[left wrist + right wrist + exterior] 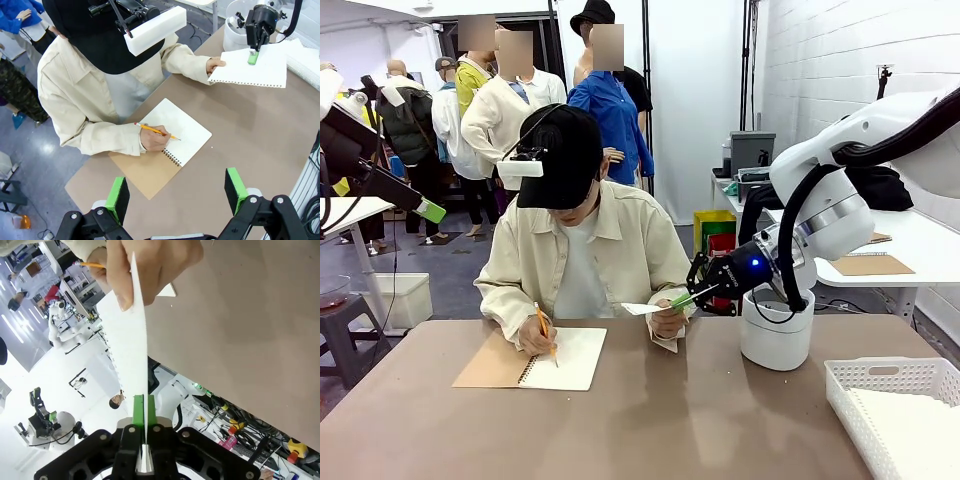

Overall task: Sort the paper based on its condition.
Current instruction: If a person hands you a paper, place it in the Organizing basket , and if it's crumpled, put it in the Trash can.

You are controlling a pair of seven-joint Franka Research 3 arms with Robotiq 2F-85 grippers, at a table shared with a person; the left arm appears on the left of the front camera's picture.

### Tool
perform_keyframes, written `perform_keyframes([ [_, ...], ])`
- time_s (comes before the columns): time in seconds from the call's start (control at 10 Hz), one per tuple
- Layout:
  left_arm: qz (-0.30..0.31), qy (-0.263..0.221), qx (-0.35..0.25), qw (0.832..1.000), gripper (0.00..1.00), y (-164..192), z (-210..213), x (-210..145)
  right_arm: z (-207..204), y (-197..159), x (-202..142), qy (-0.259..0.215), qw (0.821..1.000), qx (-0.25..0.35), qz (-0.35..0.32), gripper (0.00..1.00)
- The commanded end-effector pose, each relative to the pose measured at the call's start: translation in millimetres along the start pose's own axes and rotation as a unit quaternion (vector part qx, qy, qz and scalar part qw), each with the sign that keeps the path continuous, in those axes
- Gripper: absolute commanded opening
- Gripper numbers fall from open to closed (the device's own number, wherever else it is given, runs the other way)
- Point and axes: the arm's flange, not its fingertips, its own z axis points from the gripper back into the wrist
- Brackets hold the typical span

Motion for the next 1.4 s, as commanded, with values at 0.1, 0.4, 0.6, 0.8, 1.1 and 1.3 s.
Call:
perform_keyframes([
  [0.1,0.001,0.0,0.0,1.0,1.0,0,0,0,15,20,-16,-0.01,1.0,0.008,0.016,0.0],
  [0.4,0.001,0.0,0.0,1.0,1.0,0,0,0,47,52,-55,-0.031,0.995,-0.055,0.08,0.0],
  [0.6,0.001,0.0,0.0,1.0,1.0,0,0,0,73,65,-93,-0.044,0.975,-0.146,0.164,0.0],
  [0.8,0.001,0.0,0.0,1.0,1.0,0,0,0,110,70,-138,-0.061,0.947,-0.191,0.251,0.0],
  [1.1,0.001,0.0,0.0,1.0,1.0,0,0,0,167,72,-188,-0.162,0.895,-0.25,0.332,0.0],
  [1.3,0.001,0.0,0.0,1.0,1.0,0,0,0,192,52,-195,-0.211,0.864,-0.283,0.358,0.0],
])
